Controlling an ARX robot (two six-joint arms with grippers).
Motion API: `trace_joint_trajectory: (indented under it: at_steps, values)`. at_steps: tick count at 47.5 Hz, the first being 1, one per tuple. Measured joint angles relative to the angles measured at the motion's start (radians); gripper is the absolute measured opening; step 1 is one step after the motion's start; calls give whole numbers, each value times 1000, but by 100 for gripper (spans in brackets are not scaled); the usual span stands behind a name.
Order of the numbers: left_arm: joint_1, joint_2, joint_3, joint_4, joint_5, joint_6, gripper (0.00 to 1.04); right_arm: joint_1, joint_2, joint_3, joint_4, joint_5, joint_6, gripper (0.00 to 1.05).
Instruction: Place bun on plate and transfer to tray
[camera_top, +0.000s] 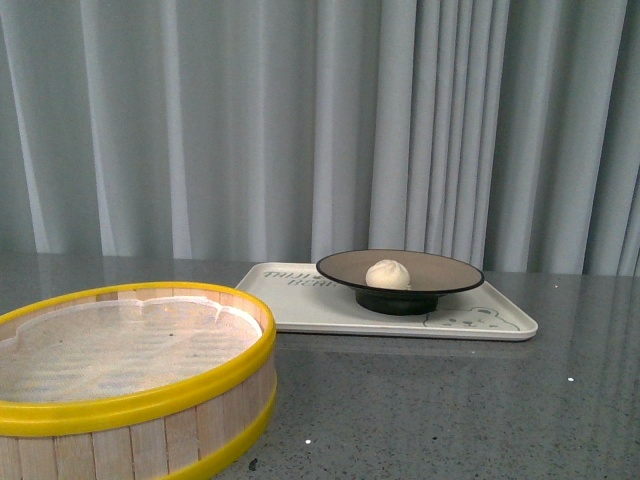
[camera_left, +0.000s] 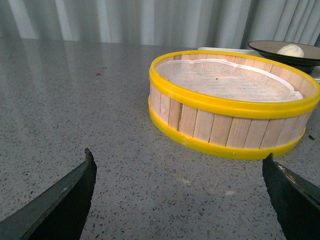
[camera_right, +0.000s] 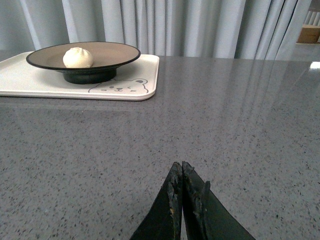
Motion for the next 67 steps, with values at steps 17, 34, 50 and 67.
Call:
trace_joint_trajectory:
  at_steps: [17,34,50,67]
  values:
    - [0,0,0,0,0,0,98,0,-185,-81,-104,-3,0,2]
    - [0,0,0,0,0,0,98,0,-320,-150,-174,-3,1,2]
    - [0,0,0,0,0,0,98,0,-525,-151,-359,-3,1,2]
    - [0,0,0,0,0,0,98,0,-688,-151,-517,-3,1,2]
